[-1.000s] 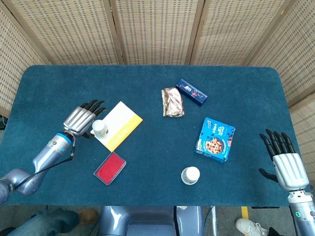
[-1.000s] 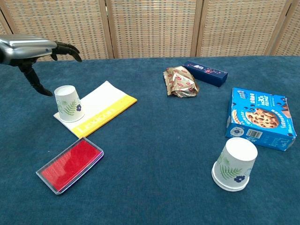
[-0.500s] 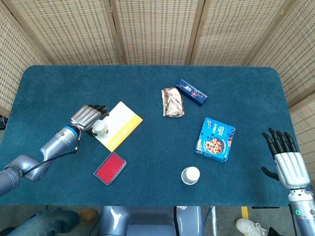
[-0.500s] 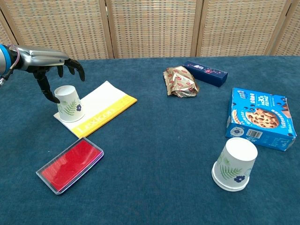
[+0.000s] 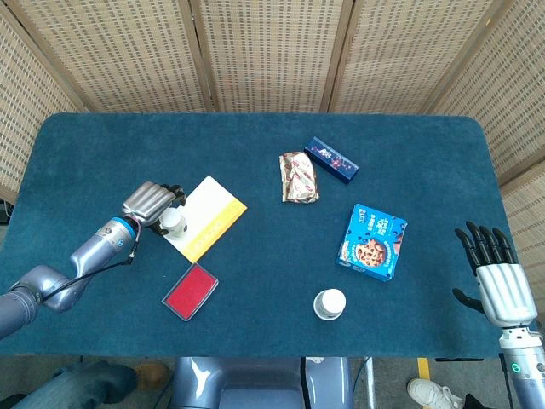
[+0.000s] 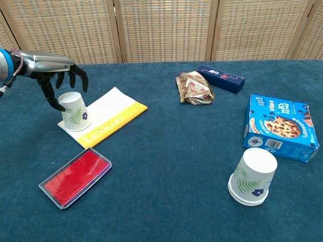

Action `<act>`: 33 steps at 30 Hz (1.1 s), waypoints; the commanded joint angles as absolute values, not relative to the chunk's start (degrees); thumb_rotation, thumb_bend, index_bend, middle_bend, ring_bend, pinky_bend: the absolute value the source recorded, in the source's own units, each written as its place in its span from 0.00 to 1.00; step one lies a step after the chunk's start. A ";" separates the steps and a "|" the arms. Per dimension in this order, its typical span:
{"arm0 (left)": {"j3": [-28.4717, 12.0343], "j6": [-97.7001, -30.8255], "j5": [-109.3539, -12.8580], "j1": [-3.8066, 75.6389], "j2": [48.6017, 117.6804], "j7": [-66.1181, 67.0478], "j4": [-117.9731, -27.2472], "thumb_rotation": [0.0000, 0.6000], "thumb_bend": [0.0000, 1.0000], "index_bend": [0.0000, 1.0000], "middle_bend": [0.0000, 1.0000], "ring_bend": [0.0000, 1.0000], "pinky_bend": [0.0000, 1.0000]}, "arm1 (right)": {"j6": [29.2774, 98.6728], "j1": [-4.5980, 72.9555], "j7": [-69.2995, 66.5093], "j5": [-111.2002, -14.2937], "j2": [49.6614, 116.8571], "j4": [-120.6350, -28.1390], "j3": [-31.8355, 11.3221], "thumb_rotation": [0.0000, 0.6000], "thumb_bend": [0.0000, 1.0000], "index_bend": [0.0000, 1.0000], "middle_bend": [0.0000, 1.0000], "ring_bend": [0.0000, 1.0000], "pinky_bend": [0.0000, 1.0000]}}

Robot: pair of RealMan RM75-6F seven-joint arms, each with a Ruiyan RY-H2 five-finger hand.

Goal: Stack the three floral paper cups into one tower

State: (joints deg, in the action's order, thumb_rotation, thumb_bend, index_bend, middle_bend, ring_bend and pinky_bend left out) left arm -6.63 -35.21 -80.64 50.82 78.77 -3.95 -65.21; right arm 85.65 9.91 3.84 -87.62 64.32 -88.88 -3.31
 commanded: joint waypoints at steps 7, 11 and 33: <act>-6.41 -35.68 -79.41 50.84 78.80 -4.92 -65.41 1.00 0.15 0.51 0.42 0.47 0.53 | 85.66 9.62 3.52 -87.58 64.20 -88.90 -3.66 1.00 0.00 0.04 0.00 0.00 0.00; -6.62 -36.68 -79.09 50.71 77.72 -4.92 -66.74 1.00 0.18 0.53 0.43 0.48 0.53 | 85.73 9.49 3.23 -87.65 64.10 -88.97 -3.85 1.00 0.00 0.04 0.00 0.00 0.00; -14.20 -42.40 -86.87 60.61 72.45 2.23 -98.81 1.00 0.18 0.54 0.43 0.48 0.53 | 86.70 8.39 -0.46 -86.84 62.37 -89.73 -5.32 1.00 0.00 0.04 0.00 0.00 0.00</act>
State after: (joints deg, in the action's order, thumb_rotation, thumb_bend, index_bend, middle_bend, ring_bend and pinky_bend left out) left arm -12.98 -43.17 -86.13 58.61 70.88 0.40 -97.48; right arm 86.75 8.42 -0.39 -86.91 62.42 -89.77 -5.26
